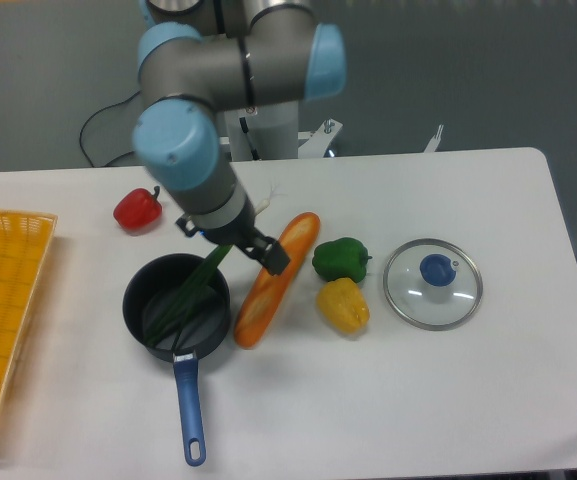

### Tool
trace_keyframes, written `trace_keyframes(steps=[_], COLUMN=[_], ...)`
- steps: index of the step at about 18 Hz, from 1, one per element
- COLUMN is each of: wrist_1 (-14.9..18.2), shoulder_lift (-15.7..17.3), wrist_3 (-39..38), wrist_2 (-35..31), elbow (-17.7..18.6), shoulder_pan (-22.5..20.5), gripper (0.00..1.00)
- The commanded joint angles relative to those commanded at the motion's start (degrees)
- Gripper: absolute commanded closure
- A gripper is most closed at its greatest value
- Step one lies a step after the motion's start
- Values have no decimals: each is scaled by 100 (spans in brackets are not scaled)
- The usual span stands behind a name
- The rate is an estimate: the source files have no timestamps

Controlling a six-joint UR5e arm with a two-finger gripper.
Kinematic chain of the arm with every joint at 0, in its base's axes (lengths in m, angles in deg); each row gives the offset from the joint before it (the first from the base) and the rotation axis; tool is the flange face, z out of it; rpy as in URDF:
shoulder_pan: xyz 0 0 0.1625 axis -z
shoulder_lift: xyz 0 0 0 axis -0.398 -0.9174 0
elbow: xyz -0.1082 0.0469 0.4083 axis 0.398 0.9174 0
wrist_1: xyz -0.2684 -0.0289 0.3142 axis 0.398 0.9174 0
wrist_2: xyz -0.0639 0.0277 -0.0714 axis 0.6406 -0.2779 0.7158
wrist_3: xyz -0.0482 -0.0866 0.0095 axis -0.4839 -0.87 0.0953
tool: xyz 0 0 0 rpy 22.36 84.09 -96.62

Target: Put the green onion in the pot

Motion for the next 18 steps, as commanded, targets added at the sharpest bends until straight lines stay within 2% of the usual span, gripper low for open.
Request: trace_keyframes(steps=[3,18], wrist_1=[0,70], shoulder_lift=[96,316], wrist_3=[686,2435], wrist_2=[8,114], elbow=[26,123], shoulder_pan=[-316,-1600], gripper=[0,0])
